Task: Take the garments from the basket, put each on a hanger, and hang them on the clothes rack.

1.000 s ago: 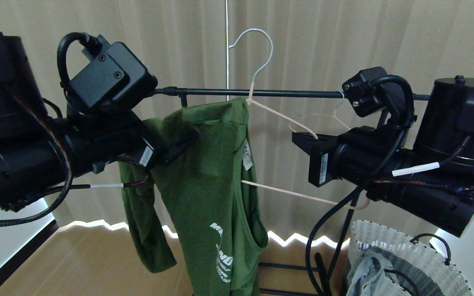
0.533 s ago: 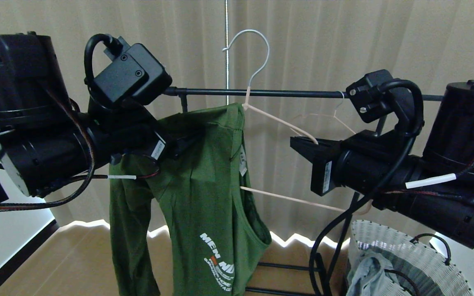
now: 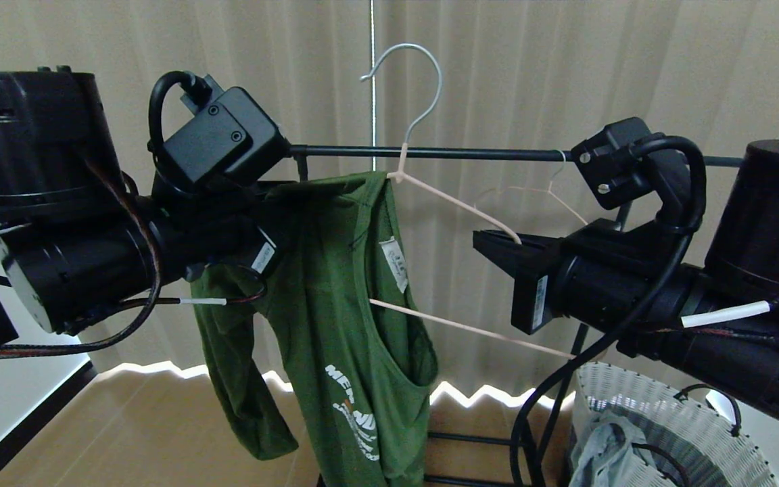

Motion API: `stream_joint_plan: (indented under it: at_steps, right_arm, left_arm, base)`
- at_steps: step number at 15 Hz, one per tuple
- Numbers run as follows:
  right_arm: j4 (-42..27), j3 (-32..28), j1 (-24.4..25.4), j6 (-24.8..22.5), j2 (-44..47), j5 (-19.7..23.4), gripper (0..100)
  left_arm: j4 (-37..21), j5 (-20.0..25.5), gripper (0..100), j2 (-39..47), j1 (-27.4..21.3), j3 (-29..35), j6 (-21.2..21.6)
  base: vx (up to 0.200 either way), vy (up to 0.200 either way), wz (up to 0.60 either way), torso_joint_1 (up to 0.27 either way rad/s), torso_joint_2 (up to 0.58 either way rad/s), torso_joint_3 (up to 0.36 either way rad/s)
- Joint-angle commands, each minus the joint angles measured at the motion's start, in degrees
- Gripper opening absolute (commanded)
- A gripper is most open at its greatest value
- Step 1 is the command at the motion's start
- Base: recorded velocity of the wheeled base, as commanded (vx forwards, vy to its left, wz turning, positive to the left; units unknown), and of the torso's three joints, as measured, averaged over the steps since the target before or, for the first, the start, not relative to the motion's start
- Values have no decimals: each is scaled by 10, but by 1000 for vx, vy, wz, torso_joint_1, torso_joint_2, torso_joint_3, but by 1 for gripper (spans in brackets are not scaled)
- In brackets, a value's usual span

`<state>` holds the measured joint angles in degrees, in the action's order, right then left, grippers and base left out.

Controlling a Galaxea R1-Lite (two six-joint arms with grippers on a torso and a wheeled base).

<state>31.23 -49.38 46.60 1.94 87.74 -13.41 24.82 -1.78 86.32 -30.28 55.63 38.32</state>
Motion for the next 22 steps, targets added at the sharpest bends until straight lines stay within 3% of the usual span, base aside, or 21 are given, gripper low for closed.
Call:
stream_joint_plan:
  at_steps: [1, 5, 7, 11, 12, 16, 19, 22]
  right_arm:
    - [0, 0, 0, 0, 0, 0, 0]
    - [0, 0, -1, 0, 2, 0, 0]
    - [0, 9, -2, -2, -7, 0, 0]
    - [0, 19, -2, -1, -9, 0, 0]
    - [0, 23, -2, -2, -9, -1, 100]
    - [1, 25, -14, -1, -16, -2, 100]
    - [1, 43, -33, -1, -21, -3, 100]
    - [41, 75, -35, -3, -24, -1, 100]
  left_arm:
    - [1, -2, 0, 1, 0, -1, -1]
    - [21, -2, 0, 0, 0, -23, -1]
    - [81, -8, 0, -2, 2, -50, 9]
    - [79, -21, 0, -3, 3, -50, 11]
    - [78, -25, 0, -3, 3, -50, 11]
    - [78, -68, 0, -1, 29, -56, 11]
    - [80, -137, 0, -3, 47, -68, 11]
    - [80, -148, 0, -2, 66, -68, 10]
  base:
    - [0, 0, 0, 0, 0, 0]
    - [0, 0, 0, 0, 0, 0]
    - [0, 0, 0, 0, 0, 0]
    - [0, 0, 0, 0, 0, 0]
    - [0, 0, 0, 0, 0, 0]
    - [0, 0, 0, 0, 0, 0]
    - [0, 0, 0, 0, 0, 0]
    - [0, 0, 0, 0, 0, 0]
